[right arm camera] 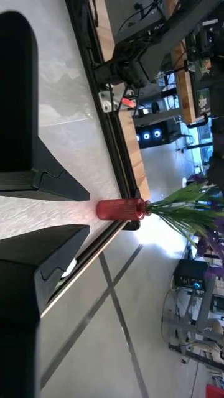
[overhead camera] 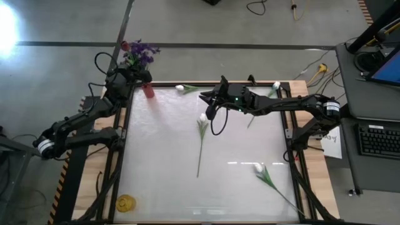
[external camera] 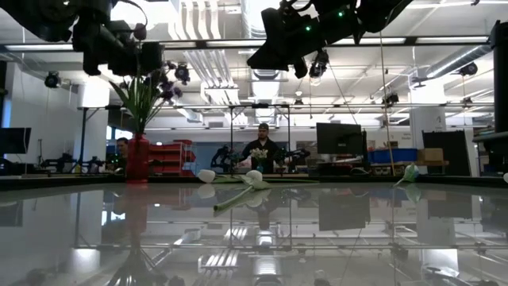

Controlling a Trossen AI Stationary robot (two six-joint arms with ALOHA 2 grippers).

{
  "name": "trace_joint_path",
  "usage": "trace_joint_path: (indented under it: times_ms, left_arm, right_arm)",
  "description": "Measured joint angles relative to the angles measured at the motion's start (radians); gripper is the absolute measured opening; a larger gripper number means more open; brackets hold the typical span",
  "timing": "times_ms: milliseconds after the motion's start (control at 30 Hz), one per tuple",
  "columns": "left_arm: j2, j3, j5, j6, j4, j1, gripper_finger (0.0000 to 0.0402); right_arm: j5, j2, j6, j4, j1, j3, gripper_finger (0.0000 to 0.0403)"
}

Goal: Sort flowers into vase by color
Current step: Put the red flower into the red vase

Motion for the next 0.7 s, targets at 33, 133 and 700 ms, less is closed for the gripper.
trace_joint_path:
  times_ms: [33,133,700]
  left_arm:
    - [0.0,-0.005,0.0,-0.01,0.0,0.0,0.0]
    - [0.001,-0.014,0.009,-0.021,0.001,0.0,0.0]
    - [0.142,0.014,0.012,-0.025,0.033,0.0,0.0]
  right_arm:
    - [0.0,0.0,0.0,0.0,0.0,0.0,0.0063]
    - [0.0,0.0,0.002,0.0,0.0,0.0,0.0063]
    - [0.0,0.0,0.002,0.0,0.0,0.0,0.0063]
